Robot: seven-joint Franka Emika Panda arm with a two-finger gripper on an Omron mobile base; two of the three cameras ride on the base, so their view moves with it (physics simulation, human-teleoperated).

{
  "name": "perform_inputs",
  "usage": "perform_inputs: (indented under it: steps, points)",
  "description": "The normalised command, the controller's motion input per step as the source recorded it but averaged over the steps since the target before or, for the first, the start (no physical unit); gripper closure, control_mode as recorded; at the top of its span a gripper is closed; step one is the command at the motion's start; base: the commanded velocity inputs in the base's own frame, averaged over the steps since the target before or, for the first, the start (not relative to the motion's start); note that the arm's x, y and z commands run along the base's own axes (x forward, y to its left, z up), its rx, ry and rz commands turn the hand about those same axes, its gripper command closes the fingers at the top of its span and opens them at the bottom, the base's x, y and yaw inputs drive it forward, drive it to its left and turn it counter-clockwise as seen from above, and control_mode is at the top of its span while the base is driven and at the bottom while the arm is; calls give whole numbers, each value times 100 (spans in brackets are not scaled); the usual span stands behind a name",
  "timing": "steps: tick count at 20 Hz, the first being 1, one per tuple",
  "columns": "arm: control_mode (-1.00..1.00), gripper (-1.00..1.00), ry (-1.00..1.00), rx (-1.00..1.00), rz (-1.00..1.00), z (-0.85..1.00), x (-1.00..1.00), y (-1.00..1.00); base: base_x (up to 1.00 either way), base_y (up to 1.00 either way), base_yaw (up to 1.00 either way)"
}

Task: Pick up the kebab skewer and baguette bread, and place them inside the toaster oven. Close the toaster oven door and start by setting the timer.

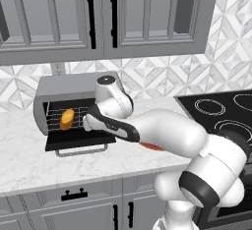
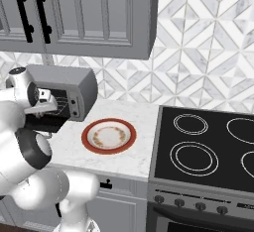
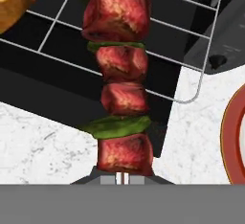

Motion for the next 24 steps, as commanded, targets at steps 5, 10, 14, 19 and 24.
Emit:
perform_inputs:
  steps: [5, 10, 14, 19, 24]
  points:
    - [-100, 100, 0, 6, 0, -14, 49, 19, 0, 0, 0]
    - [-100, 100, 0, 7, -3, -20, 32, 40, 0, 0, 0]
    - [-100, 100, 0, 5, -3, -7, 23, 28, 0, 0, 0]
    - [-100, 100, 0, 0, -5, 0, 15, 0, 0, 0, 0]
    - [-100, 100, 0, 0, -9, -1, 24, 5, 0, 0, 0]
